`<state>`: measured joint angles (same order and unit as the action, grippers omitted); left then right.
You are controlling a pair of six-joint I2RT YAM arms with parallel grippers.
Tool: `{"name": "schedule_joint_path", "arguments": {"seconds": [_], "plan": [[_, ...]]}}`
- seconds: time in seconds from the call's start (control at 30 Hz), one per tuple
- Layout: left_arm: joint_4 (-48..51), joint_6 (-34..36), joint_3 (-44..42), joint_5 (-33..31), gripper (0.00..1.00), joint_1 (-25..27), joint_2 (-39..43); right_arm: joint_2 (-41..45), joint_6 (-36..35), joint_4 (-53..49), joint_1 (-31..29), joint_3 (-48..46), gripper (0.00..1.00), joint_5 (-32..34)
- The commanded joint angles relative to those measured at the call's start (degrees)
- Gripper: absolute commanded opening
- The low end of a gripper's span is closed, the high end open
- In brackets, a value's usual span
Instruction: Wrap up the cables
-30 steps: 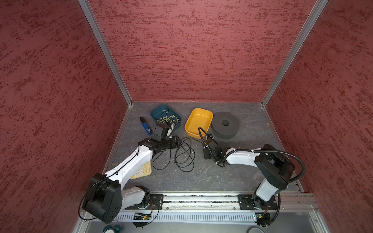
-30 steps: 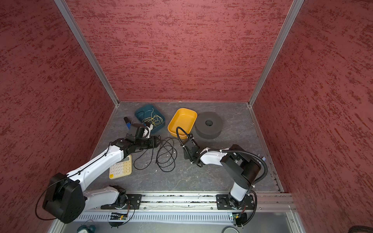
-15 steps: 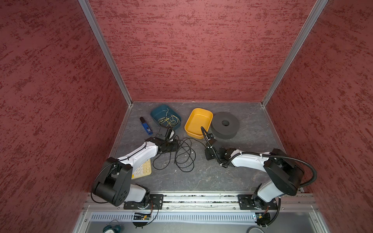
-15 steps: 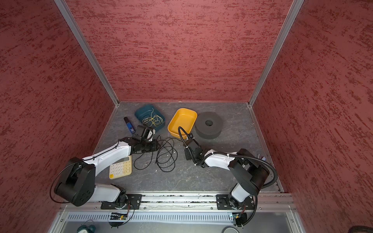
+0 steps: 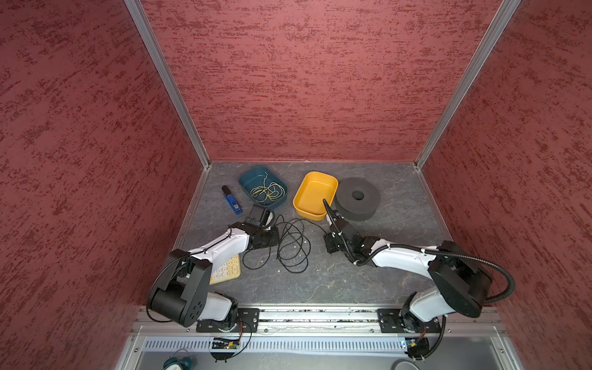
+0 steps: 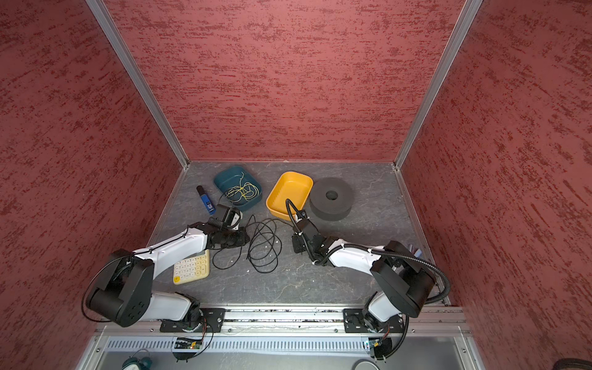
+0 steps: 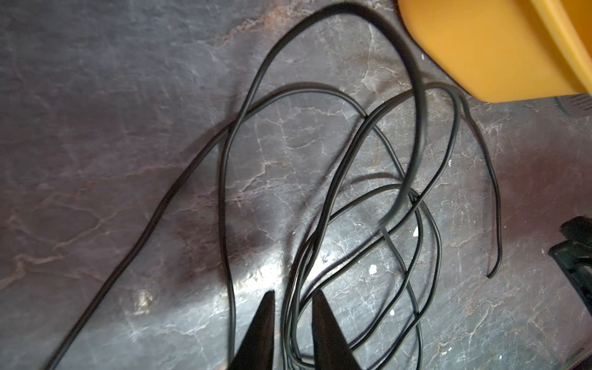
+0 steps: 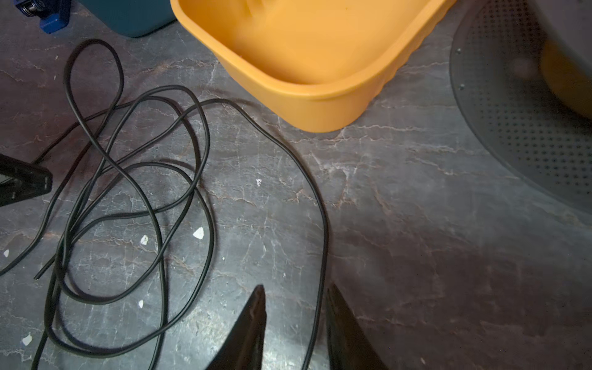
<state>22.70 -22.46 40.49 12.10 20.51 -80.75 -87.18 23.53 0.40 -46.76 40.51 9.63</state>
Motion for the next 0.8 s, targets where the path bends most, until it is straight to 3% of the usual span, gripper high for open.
{"name": "schedule_joint_path", "arguments": {"seconds": [0.0, 0.67, 0.77], "plan": [[-2.0, 1.0, -0.4, 1.3, 0.24, 0.0, -2.1, 0.4, -0.1, 1.8, 0.0, -0.3, 0.33, -0.9], [-5.8, 0.0, 0.1, 2.1, 0.18, 1.5, -7.9, -2.1, 0.2, 2.2, 0.0, 0.5, 0.33, -2.9], [-5.7, -0.1, -0.1, 1.8, 0.14, 1.6, -7.6, -2.1, 0.1, 2.1, 0.0, 0.6, 0.33, -2.8]]}}
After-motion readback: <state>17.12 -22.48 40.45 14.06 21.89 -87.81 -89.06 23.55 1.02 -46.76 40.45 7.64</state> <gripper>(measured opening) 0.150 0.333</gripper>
